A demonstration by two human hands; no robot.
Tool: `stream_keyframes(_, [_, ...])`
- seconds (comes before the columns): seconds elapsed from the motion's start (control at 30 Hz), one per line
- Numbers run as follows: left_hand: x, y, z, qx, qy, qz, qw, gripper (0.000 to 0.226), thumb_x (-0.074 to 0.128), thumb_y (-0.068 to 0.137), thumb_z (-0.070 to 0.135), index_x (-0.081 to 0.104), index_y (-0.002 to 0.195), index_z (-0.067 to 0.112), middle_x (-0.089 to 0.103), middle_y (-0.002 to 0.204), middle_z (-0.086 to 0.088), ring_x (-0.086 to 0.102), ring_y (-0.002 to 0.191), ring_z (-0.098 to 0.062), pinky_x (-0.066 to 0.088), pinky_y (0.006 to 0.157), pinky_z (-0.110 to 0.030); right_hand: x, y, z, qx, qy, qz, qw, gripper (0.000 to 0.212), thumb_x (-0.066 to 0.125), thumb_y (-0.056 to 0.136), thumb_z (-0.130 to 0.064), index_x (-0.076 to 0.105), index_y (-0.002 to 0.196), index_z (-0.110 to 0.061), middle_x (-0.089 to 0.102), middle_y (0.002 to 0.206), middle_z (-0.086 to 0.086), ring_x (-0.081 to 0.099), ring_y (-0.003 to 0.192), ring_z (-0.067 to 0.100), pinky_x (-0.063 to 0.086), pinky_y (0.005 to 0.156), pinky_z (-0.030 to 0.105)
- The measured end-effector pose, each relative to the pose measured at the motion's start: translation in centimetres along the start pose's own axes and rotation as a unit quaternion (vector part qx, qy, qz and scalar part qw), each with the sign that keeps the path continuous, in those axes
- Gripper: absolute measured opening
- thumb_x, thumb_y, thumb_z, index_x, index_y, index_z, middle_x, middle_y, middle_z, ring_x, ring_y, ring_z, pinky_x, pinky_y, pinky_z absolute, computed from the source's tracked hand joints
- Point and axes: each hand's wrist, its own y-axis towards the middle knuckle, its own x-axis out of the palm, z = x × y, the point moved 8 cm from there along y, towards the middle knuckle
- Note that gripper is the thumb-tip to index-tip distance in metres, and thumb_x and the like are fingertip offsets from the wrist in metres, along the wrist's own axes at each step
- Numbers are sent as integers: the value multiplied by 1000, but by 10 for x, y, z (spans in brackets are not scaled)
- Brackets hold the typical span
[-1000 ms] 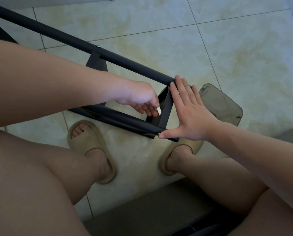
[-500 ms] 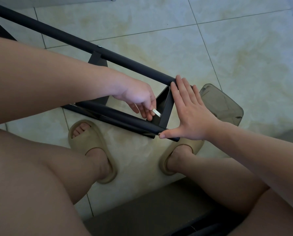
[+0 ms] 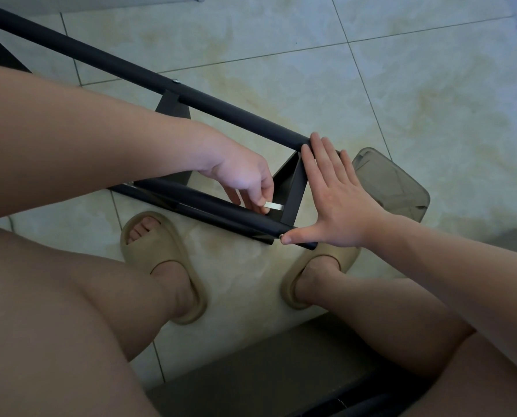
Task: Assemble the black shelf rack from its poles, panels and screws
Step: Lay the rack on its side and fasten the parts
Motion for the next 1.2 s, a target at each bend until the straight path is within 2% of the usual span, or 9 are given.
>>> stream_keyframes(0.2, [0,-5,3,-29,13,3,999,22,56,99,8,69,84,16,74,93,-1,67,89,-14,51,76,-25,0,0,1,-2,-4,1,1000,150,33,57,-105,-19,158,-8,-30,165,11,-30,152,25,-18,122,43])
stream_keyframes(0.43, [-45,-35,17,-141,181,46,972,15,50,102,15,61,93,14,73,83,1,65,76,-15,45,63,-25,-13,5,5,-7,40,-52,998,147,38,55,-99,-17,160,-12,-30,165,7,-27,153,21,-15,125,42])
stream_keyframes(0.57, [-74,-55,44,-57,92,193,975,13,52,100,15,63,93,12,69,78,2,63,67,-14,44,58,-25,-43,11,18,14,82,-62,995,114,57,80,-77,3,163,-20,5,171,1,13,155,22,17,125,38])
stream_keyframes(0.67, [-103,-77,50,-30,109,350,930,15,51,97,12,67,95,11,66,84,-5,57,73,-23,38,58,-28,-65,29,31,51,119,-58,990,94,69,90,-53,15,161,-23,37,161,3,42,143,25,34,115,37])
stream_keyframes(0.73, [-113,-87,41,-61,125,393,909,19,48,99,11,65,105,6,64,92,-11,53,75,-26,36,59,-31,-69,40,37,78,91,-95,988,87,70,90,-52,24,159,-24,49,152,2,50,135,26,39,108,36])
stream_keyframes(0.9, [-120,-88,9,-112,148,386,904,20,40,102,14,58,110,9,58,92,-7,51,78,-24,36,60,-33,-51,58,43,118,29,-199,973,67,76,83,-54,51,134,-18,62,123,2,59,109,26,46,89,35])
stream_keyframes(1.0, [-126,-77,1,-117,171,378,903,13,37,103,18,50,106,18,55,95,-3,54,89,-27,41,73,-36,-47,66,47,127,43,-216,967,61,81,77,-54,60,118,-14,71,109,5,66,94,24,48,76,32])
stream_keyframes(1.1, [-126,-67,-2,-127,208,361,900,9,36,102,19,44,104,22,54,90,2,53,85,-25,37,73,-38,-50,68,51,136,58,-211,966,56,84,73,-54,67,105,-11,73,84,3,63,68,19,47,63,29])
stream_keyframes(1.2, [-123,-61,-3,-127,229,359,896,11,34,98,16,40,103,24,56,89,4,53,84,-25,33,78,-40,-55,67,53,141,71,-193,968,56,84,75,-54,66,102,-8,67,83,2,60,72,21,46,64,30])
